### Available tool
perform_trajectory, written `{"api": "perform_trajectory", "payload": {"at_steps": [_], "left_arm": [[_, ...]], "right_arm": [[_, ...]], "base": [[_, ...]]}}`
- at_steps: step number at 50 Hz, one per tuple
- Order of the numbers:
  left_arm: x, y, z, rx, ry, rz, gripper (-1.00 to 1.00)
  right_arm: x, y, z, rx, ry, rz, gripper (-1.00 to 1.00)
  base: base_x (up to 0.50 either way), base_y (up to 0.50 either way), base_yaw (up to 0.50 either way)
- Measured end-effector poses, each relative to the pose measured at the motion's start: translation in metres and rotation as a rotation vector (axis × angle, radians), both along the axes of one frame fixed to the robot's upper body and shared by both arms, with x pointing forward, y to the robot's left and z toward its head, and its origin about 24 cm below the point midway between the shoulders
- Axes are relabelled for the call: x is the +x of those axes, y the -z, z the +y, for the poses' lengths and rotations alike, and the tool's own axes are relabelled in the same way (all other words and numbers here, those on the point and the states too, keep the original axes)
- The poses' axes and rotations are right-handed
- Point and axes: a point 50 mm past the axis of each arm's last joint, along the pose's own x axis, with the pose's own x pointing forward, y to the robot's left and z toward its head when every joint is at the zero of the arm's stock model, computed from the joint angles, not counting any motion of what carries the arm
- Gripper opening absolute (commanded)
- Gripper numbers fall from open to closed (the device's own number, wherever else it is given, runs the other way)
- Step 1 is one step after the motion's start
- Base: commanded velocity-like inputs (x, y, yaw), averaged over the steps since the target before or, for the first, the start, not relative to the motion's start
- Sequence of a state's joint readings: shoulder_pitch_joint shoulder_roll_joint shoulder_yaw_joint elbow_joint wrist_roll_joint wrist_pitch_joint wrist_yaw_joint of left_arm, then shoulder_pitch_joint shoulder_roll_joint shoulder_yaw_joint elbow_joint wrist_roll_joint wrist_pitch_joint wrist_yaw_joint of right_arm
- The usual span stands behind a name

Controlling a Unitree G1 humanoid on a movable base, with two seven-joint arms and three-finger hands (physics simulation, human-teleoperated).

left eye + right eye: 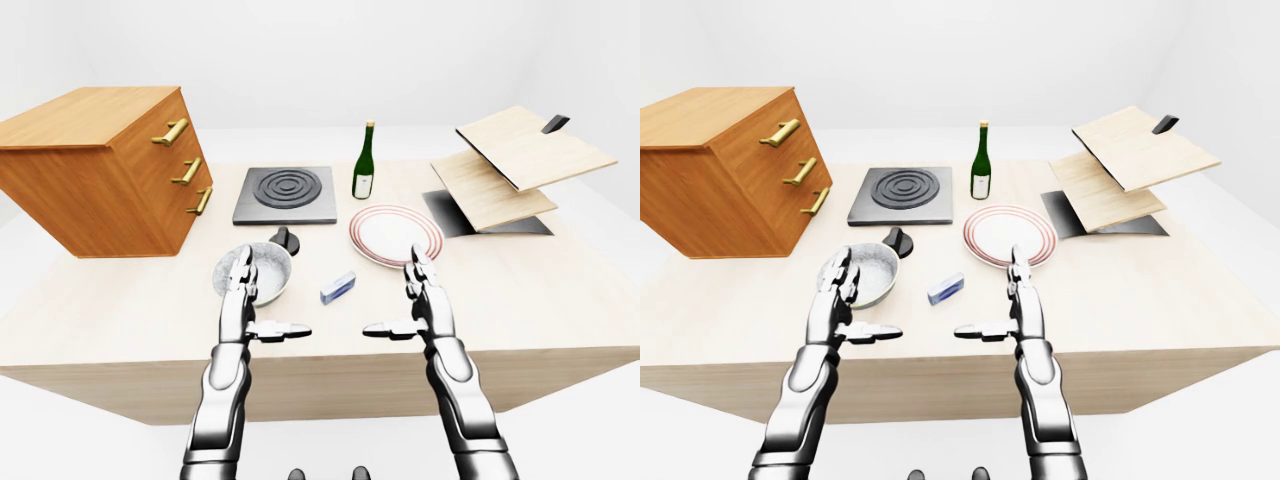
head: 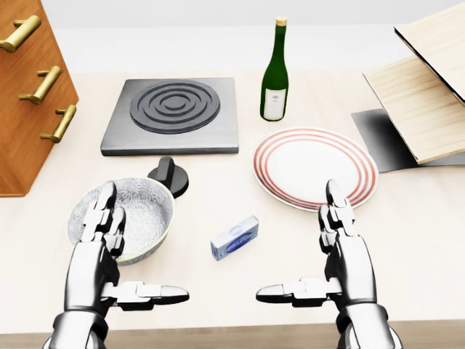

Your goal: Pick up the akita bowl and put it on the plate.

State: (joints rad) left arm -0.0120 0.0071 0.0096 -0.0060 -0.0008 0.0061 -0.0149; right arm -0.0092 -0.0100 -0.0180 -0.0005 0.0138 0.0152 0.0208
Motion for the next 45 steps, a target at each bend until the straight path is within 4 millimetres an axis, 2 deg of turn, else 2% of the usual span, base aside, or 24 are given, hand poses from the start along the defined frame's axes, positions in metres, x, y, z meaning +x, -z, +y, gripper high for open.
{"api": "perform_trajectory", "payload": {"at_steps": [13,16,18,21,24,29,36,45], "left_arm": [[0.004,-0.006,0.0,0.02,0.017,-0.02,0.97],[0.003,-0.016,-0.001,0.043,0.02,-0.047,0.97],[0.001,-0.036,-0.002,0.07,0.03,-0.105,0.97],[-0.005,-0.081,-0.009,0.118,0.062,-0.301,0.97],[-0.02,-0.123,-0.016,0.145,0.087,-0.492,0.97],[-0.047,-0.165,-0.014,0.148,0.071,-0.707,0.97],[-0.073,-0.192,-0.009,0.153,0.038,-0.878,0.97],[-0.091,-0.207,-0.005,0.148,0.016,-0.981,0.97]], "right_arm": [[0.003,0.0,-0.006,0.006,-0.012,0.016,1.0],[0.003,-0.006,-0.007,0.023,-0.015,0.018,1.0],[0.002,-0.026,-0.01,0.062,-0.009,-0.068,1.0],[-0.002,-0.074,-0.022,0.177,0.03,-0.279,1.0],[-0.014,-0.116,-0.035,0.293,0.059,-0.472,1.0],[-0.038,-0.161,-0.048,0.44,0.059,-0.678,1.0],[-0.061,-0.19,-0.05,0.53,0.009,-0.805,1.0],[-0.077,-0.202,-0.047,0.564,-0.035,-0.866,1.0]], "base": [[0.0,0.0,0.0],[0.0,0.0,0.0],[0.0,0.0,0.0],[0.0,0.0,0.0],[0.0,0.0,0.0],[0.0,0.0,0.0],[0.0,0.0,0.0],[0.0,0.0,0.0]]}}
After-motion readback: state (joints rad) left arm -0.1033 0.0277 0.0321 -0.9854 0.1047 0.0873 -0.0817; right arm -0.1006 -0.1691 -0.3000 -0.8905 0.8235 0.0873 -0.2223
